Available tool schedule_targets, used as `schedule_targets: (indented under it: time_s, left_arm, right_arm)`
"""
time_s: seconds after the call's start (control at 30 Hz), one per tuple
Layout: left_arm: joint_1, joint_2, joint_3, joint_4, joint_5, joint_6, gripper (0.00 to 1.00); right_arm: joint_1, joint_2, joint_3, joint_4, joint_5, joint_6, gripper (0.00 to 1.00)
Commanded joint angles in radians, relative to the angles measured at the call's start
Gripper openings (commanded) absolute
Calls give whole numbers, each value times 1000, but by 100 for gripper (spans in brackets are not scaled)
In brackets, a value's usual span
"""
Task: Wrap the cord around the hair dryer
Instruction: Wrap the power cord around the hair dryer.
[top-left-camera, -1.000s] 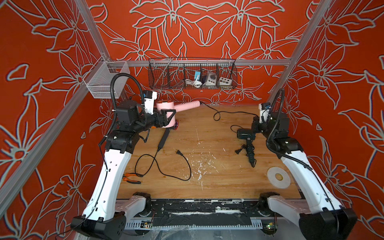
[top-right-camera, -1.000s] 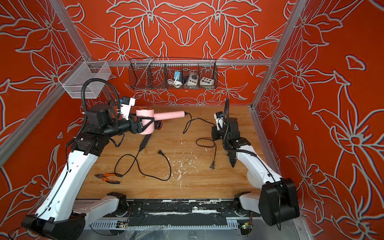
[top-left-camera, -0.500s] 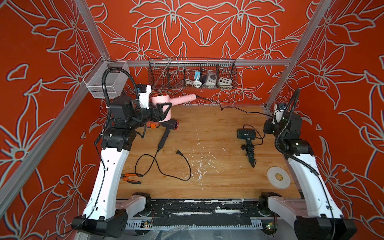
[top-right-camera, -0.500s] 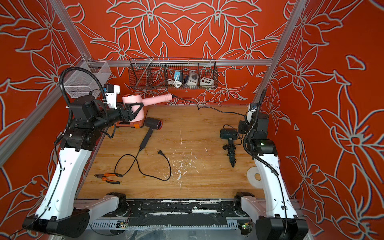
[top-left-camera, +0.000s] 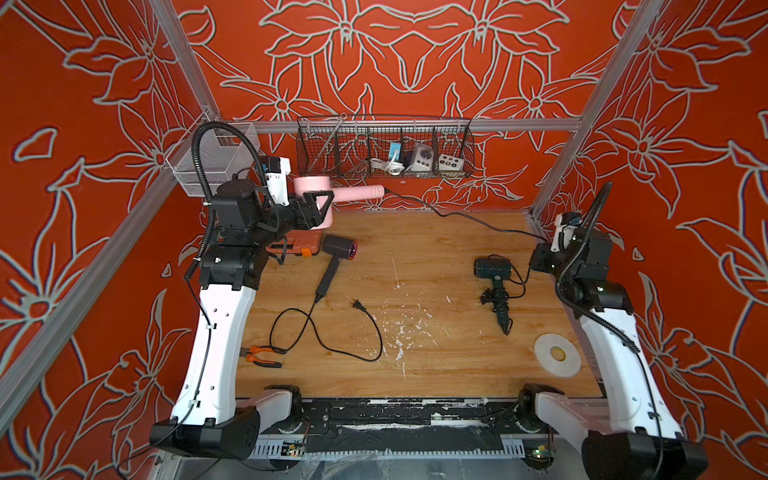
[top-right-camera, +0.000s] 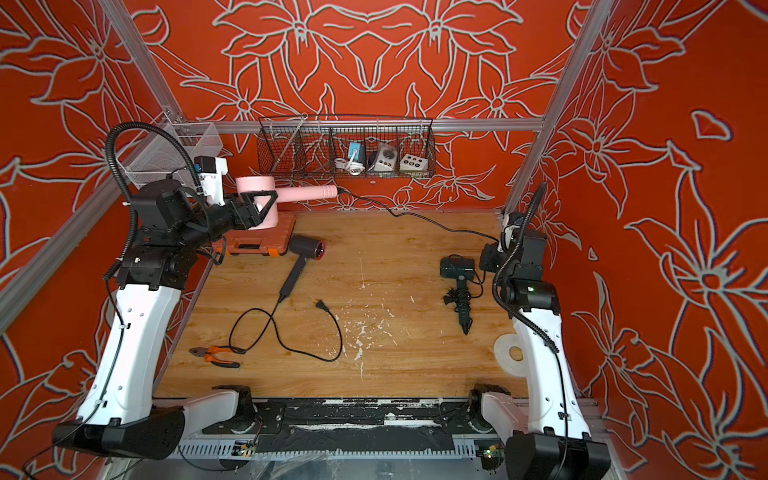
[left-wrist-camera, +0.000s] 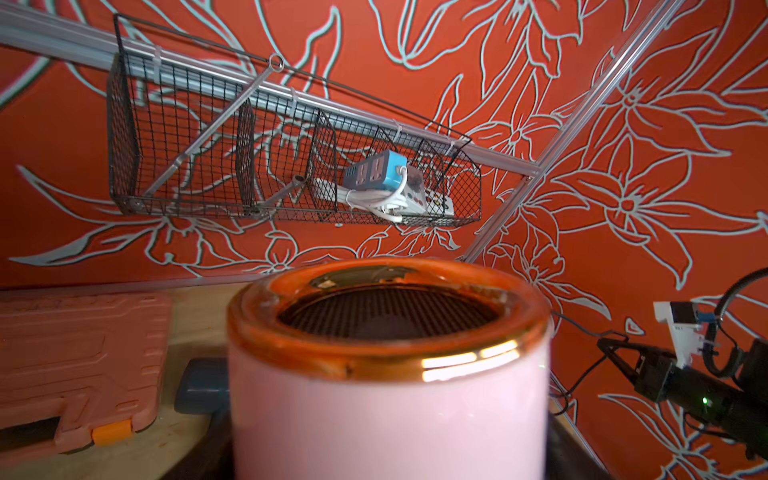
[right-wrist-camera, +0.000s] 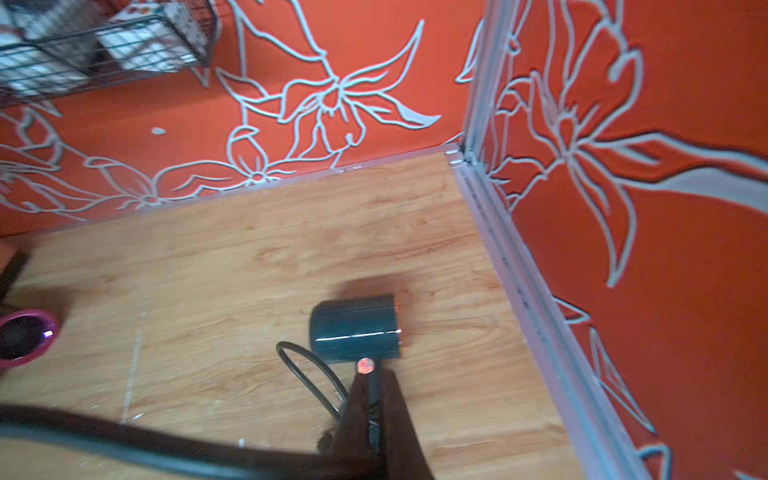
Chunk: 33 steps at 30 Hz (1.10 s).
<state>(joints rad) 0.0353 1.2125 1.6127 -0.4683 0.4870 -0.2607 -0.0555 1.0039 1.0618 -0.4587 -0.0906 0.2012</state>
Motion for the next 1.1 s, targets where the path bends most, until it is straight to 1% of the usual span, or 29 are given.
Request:
schedule_targets:
  time_s: [0.0, 0.07, 0.2, 0.23, 0.3, 0.33, 0.43, 0.47, 0.53, 0.57, 0.63, 0.73, 0.83, 0.97, 1.03, 1.07]
  left_arm:
    - [19, 8, 92, 155, -26, -26, 0]
    - [19, 24, 132, 161, -7, -32, 0]
    - [19, 44, 177, 182, 49, -46, 0]
    - [19, 46, 180, 191, 63, -53, 0]
    - [20, 44, 181, 209, 87, -69, 0]
    - [20, 43, 182, 218, 102, -77, 0]
    - [19, 45, 188, 236, 137, -95, 0]
    - [19, 45, 193, 238, 145, -97, 0]
    - [18, 47, 199, 244, 165, -109, 0]
    - [19, 47, 202, 244, 176, -115, 0]
    - [17, 44, 199, 256, 194, -130, 0]
    - [17, 38, 188, 272, 217, -153, 0]
    - [17, 35, 174, 283, 233, -170, 0]
    - [16, 38, 167, 284, 259, -185, 0]
    - [14, 37, 160, 286, 265, -190, 0]
    - [14, 34, 154, 289, 266, -192, 0]
  right_arm:
    - [110, -58, -84, 17, -43, 71, 0]
    - [158, -80, -150, 24, -53, 83, 0]
    - [208, -106, -288, 60, -136, 132, 0]
    - [221, -112, -318, 63, -147, 141, 6]
    - [238, -121, -362, 67, -170, 149, 15]
    - [241, -122, -379, 68, -186, 152, 23]
    - [244, -93, -387, 54, -223, 136, 53]
    - [246, -79, -382, 49, -225, 126, 60]
    - [244, -59, -371, 56, -229, 107, 71]
    - [244, -46, -364, 70, -247, 94, 75]
    - [246, -7, -342, 101, -292, 68, 78]
    - [261, 57, -308, 175, -396, 14, 82]
    - [303, 96, -291, 239, -469, -70, 83]
    - [352, 112, -299, 301, -591, -166, 84]
    - [384, 128, -302, 310, -604, -179, 84]
    - [404, 139, -301, 304, -587, -197, 84]
